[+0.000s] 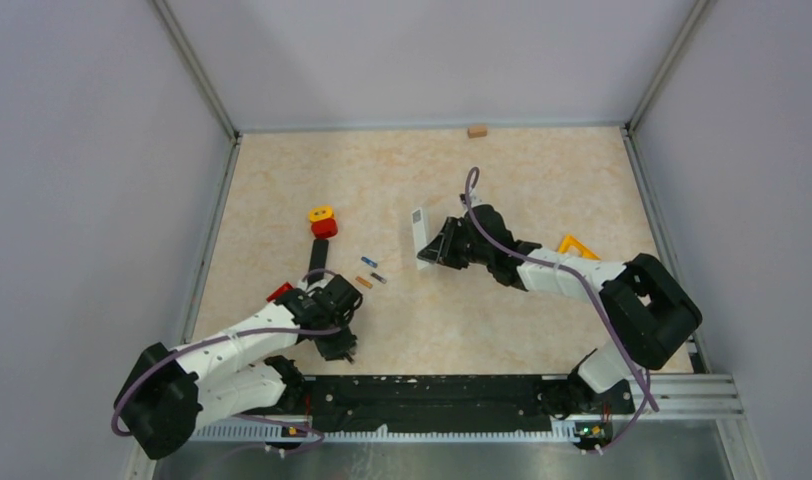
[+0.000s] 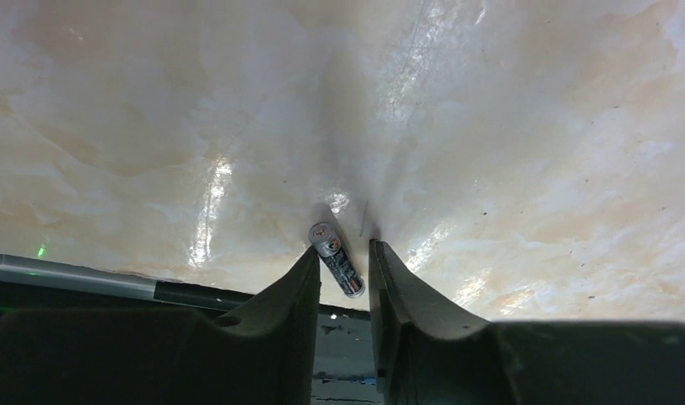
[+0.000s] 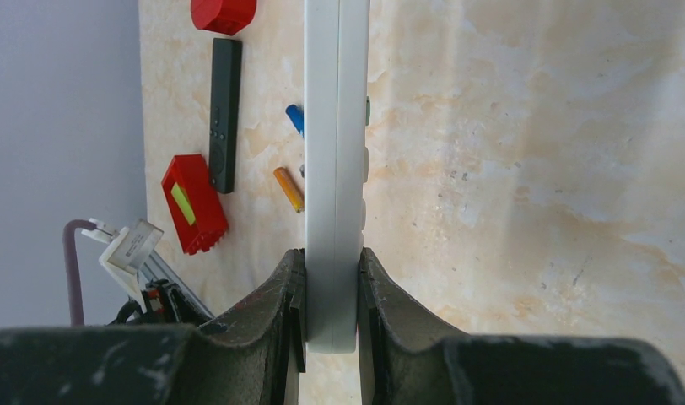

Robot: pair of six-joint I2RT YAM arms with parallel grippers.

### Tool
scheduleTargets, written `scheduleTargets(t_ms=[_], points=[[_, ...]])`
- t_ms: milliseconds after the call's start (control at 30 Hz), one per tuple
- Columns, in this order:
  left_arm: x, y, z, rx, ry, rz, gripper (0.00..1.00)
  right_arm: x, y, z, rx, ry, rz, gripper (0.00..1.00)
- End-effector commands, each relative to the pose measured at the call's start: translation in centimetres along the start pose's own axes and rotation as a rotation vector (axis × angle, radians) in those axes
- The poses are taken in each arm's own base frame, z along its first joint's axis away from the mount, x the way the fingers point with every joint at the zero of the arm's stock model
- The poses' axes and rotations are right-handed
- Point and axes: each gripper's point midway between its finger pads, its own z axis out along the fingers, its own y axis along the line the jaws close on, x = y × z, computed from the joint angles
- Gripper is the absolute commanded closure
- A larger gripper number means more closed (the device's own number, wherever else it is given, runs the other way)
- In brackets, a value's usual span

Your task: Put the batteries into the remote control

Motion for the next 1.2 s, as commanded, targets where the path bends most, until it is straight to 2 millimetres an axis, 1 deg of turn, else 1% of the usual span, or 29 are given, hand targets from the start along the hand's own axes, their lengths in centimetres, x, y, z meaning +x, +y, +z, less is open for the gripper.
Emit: scheduleTargets(t_ms=[0, 100, 200, 267, 333, 433, 500, 600, 700, 733, 800, 867, 1000, 1067, 1167], points=[[-0.8, -0.2, 0.8, -0.006, -0.045, -0.011, 0.71, -1.4, 0.9, -1.2, -0.027, -0.059, -0.007, 1.0], [-1.0, -0.4, 0.6, 0.002, -0.056, -0.002, 0.79, -1.4, 0.8, -1.2, -0.024, -0.061, -0.005, 1.0], [-1.9, -1.2, 0.2, 0.016, -0.089, 0.013, 0.89, -1.5, 0.8, -1.2, -0.023, -0.062, -0.006, 1.0], [-3.1, -2.2, -0.2, 0.028, -0.132, 0.029, 0.97, -1.7, 0.8, -1.3, -0.017, -0.066, -0.007, 1.0], [-4.7, -3.8, -0.8, 0.066, -0.177, 0.046, 1.0, -1.9, 0.8, -1.5, -0.01, -0.075, -0.01, 1.0], [-7.8, -6.2, -1.6, 0.124, -0.239, 0.042, 1.0, -2.3, 0.6, -1.8, 0.003, -0.089, -0.014, 1.0], [-10.0, -7.4, -1.7, 0.141, -0.269, 0.033, 1.0, -2.4, 0.4, -2.0, 0.011, -0.096, -0.015, 1.0], [-13.1, -7.7, -0.8, 0.104, -0.286, 0.019, 1.0, -2.6, 0.4, -2.2, 0.013, -0.097, -0.018, 1.0], [-15.7, -7.5, 0.0, 0.049, -0.3, 0.021, 1.0, -2.6, 0.3, -2.5, 0.019, -0.102, -0.02, 1.0], [-16.6, -7.8, -0.1, 0.041, -0.306, 0.024, 1.0, -2.6, 0.2, -2.6, 0.024, -0.105, -0.021, 1.0], [-17.5, -7.8, 0.2, 0.015, -0.302, 0.035, 1.0, -2.8, 0.1, -2.8, 0.029, -0.112, -0.023, 1.0], [-17.7, -8.0, 0.7, 0.002, -0.29, 0.052, 0.94, -2.9, 0.0, -2.9, 0.034, -0.116, -0.025, 1.0], [-18.3, -7.7, 1.0, -0.028, -0.292, 0.051, 0.77, -3.2, 0.5, -3.1, 0.02, -0.117, -0.055, 1.0], [-18.8, -7.3, 0.6, -0.048, -0.312, 0.044, 0.66, -3.3, 0.7, -3.3, 0.015, -0.117, -0.071, 1.0], [-19.6, -7.8, -0.6, -0.025, -0.343, 0.052, 0.53, -3.5, 1.1, -3.7, 0.0, -0.121, -0.097, 1.0]])
